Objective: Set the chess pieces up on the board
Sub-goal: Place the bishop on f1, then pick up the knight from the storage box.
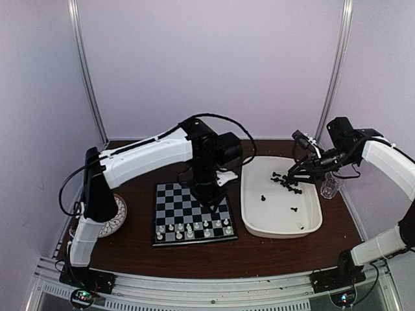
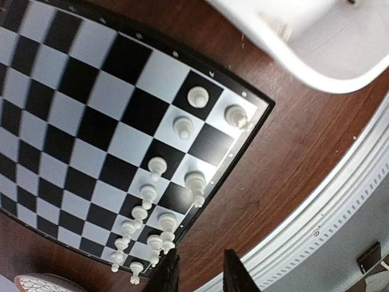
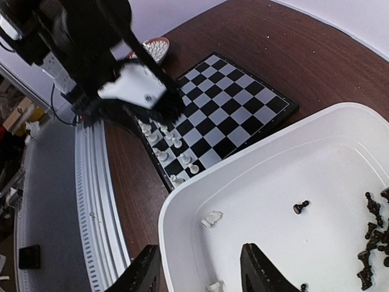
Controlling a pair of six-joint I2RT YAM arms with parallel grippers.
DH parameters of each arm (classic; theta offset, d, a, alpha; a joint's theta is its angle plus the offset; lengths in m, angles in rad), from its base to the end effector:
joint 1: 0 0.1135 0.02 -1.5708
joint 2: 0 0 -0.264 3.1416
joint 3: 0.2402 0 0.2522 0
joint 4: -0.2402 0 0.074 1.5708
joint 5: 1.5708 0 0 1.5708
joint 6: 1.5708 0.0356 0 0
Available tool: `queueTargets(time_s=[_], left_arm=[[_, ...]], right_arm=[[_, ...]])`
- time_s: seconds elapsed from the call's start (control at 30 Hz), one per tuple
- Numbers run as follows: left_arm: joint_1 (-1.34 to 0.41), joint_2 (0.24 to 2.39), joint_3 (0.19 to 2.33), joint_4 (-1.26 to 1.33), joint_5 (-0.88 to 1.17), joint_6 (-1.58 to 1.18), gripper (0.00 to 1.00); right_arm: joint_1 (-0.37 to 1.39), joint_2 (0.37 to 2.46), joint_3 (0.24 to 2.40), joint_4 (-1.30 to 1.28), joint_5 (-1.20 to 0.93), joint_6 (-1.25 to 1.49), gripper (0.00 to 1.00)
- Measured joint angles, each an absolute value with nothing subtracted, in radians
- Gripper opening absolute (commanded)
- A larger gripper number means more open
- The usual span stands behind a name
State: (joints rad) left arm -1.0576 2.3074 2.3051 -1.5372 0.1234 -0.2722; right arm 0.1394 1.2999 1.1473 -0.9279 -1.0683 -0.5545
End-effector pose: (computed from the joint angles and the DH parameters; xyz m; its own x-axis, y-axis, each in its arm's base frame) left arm 0.2151 -0.3906 0.2592 -0.7056 0.7086 0.0029 0.7026 0.7002 -0.1269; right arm 0.2368 0.0647 0.3095 -0.4923 -0.3251 -0.8074 -0.8643 0.2922 0.4094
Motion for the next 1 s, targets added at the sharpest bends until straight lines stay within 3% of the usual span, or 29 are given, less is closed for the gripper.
queueTargets(time_s=[0.07,0.27,0.33,0.63,0.77,1.0], left_arm=[[-1.058,2.212,2.253,-1.473,0.077,-0.273,0.26],[-1.043,1.84,1.946,-1.137,-0.045,-0.223,0.52],[-1.009,1.743,1.835,-0.993,-0.053,-0.209,0.56],[-0.761,1.719,1.52,-0.465,-0.065,-0.314,0.55],[-0.77,1.731,1.535,-0.452,-0.088,-0.359,0.55],[-0.733,1.737,1.761,-0.601,-0.088,-0.429,0.52]], right_arm=[[0.139,1.302,1.17,-1.003,-1.021,-0.633,0.48],[0.142,1.352,1.242,-1.246,-0.755,-0.942,0.47],[0.147,1.381,1.239,-1.287,-0.666,-1.028,0.46],[0.193,1.597,1.206,-1.304,-0.463,-1.162,0.43],[0.229,1.69,1.208,-1.287,-0.434,-1.148,0.43],[0.286,1.769,1.283,-1.301,-0.395,-1.106,0.44]])
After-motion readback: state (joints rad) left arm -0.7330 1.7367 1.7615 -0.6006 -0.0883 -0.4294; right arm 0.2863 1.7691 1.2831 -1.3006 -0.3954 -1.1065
